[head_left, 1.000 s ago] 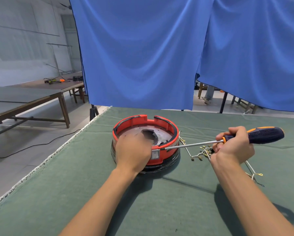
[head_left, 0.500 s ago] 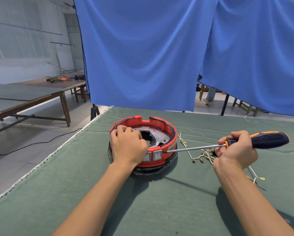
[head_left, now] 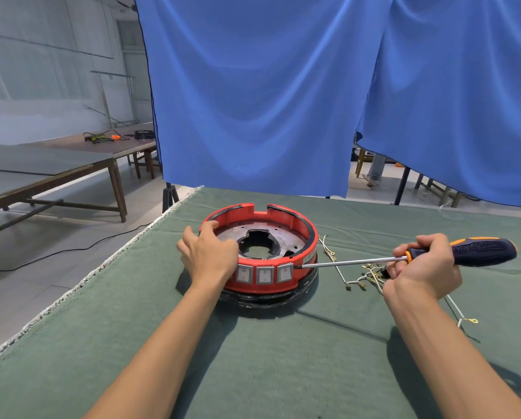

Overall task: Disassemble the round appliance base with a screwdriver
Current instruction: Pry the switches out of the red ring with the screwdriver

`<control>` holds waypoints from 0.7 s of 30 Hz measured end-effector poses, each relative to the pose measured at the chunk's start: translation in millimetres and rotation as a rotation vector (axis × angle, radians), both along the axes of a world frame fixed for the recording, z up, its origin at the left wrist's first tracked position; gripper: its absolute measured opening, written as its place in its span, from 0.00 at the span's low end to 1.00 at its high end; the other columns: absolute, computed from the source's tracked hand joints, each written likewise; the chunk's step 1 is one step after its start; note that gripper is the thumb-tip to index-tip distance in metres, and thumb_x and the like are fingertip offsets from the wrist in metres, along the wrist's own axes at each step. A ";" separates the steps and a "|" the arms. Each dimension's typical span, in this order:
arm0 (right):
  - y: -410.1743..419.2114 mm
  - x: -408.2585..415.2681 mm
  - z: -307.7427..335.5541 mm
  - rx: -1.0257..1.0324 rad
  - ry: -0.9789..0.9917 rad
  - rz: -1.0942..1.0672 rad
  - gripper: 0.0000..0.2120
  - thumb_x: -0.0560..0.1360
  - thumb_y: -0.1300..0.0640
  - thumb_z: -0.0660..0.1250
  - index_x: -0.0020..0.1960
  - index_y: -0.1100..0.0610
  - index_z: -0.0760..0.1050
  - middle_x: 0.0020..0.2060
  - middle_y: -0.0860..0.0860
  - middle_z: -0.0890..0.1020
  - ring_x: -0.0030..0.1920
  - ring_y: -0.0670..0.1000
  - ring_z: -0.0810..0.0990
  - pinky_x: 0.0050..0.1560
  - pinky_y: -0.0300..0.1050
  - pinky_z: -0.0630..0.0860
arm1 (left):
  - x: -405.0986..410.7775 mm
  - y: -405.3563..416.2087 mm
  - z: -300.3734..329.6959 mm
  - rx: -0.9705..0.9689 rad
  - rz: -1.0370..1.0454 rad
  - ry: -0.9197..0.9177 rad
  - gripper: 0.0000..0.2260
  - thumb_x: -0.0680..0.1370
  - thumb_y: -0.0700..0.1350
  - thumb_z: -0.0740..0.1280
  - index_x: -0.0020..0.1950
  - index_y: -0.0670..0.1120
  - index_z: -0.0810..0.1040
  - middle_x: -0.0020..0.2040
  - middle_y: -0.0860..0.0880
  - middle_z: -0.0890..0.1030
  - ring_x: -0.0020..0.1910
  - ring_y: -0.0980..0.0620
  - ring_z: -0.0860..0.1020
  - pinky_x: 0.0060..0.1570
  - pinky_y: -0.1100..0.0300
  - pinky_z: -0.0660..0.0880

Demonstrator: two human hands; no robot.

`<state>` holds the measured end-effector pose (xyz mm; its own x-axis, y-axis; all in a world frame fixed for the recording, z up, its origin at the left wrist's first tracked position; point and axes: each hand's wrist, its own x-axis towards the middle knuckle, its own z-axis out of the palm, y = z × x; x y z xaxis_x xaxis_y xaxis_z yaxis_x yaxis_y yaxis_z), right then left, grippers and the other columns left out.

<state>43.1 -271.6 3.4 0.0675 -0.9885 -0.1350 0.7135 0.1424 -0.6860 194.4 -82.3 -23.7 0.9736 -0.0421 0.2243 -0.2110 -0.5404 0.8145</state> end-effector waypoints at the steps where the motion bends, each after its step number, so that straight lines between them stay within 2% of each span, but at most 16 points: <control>1: -0.8 -0.1 -0.2 0.001 0.000 -0.005 0.09 0.65 0.63 0.62 0.30 0.58 0.63 0.18 0.53 0.69 0.16 0.50 0.59 0.23 0.34 0.52 | -0.2 -1.2 -0.7 -0.063 -0.022 0.059 0.25 0.73 0.39 0.60 0.70 0.48 0.67 0.70 0.40 0.63 0.70 0.41 0.60 0.68 0.50 0.59; 4: -3.0 0.5 -0.1 0.006 0.010 -0.020 0.09 0.65 0.63 0.62 0.30 0.58 0.63 0.22 0.55 0.69 0.17 0.50 0.60 0.23 0.35 0.52 | -0.9 -2.5 -1.6 -0.134 -0.081 0.094 0.27 0.74 0.37 0.57 0.74 0.46 0.62 0.67 0.41 0.68 0.65 0.41 0.68 0.63 0.52 0.65; 8: -5.2 2.9 -1.9 0.026 0.017 -0.021 0.09 0.64 0.63 0.62 0.30 0.58 0.62 0.25 0.55 0.67 0.19 0.51 0.63 0.24 0.36 0.52 | -1.9 -3.3 0.0 -0.103 -0.055 0.101 0.25 0.75 0.37 0.56 0.73 0.46 0.63 0.69 0.41 0.66 0.66 0.42 0.68 0.62 0.53 0.65; 14: -10.2 9.0 -0.4 0.044 0.001 -0.034 0.11 0.65 0.64 0.62 0.30 0.57 0.61 0.20 0.51 0.65 0.18 0.50 0.65 0.23 0.34 0.53 | -1.1 -3.7 -0.9 -0.058 -0.045 0.093 0.26 0.76 0.38 0.56 0.74 0.48 0.61 0.70 0.43 0.66 0.66 0.42 0.68 0.62 0.52 0.65; 21: -25.4 28.2 -2.0 0.110 0.105 0.066 0.11 0.64 0.64 0.63 0.30 0.56 0.61 0.19 0.48 0.66 0.17 0.48 0.64 0.22 0.31 0.54 | 5.6 -3.0 -6.7 -0.037 -0.071 0.050 0.26 0.76 0.37 0.56 0.74 0.47 0.63 0.71 0.45 0.67 0.67 0.43 0.68 0.64 0.53 0.64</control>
